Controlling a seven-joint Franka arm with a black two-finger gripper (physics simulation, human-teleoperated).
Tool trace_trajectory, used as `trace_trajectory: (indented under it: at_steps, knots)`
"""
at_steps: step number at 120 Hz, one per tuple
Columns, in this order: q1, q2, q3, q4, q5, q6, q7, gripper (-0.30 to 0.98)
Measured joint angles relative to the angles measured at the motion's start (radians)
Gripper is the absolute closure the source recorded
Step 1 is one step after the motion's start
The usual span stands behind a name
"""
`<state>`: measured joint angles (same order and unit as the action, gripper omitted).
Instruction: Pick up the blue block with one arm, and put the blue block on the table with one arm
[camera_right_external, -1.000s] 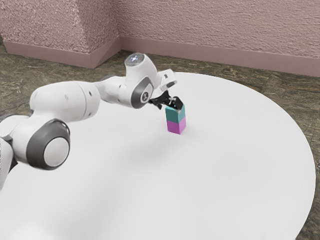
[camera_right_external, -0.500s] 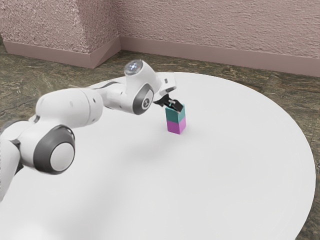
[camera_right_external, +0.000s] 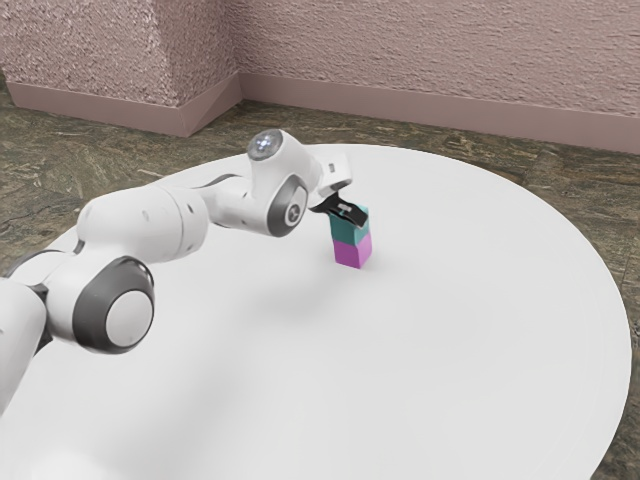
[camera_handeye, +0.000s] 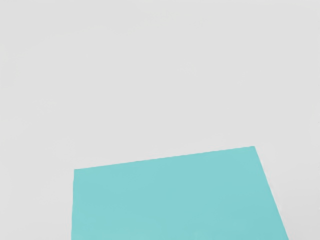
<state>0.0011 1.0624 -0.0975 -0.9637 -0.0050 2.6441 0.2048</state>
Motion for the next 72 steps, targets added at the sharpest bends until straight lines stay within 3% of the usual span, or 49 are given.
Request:
trace_trajectory:
  at_steps: [32, 60, 72]
  knots:
    - [-0.003, 0.002, -0.004, -0.004, -0.001, 0.007, 0.010, 0.07]
    - [-0.004, -0.005, -0.001, -0.010, 0.003, 0.010, 0.001, 0.34]
    - [-0.001, -0.115, 0.027, -0.139, 0.009, 0.012, -0.012, 0.39]
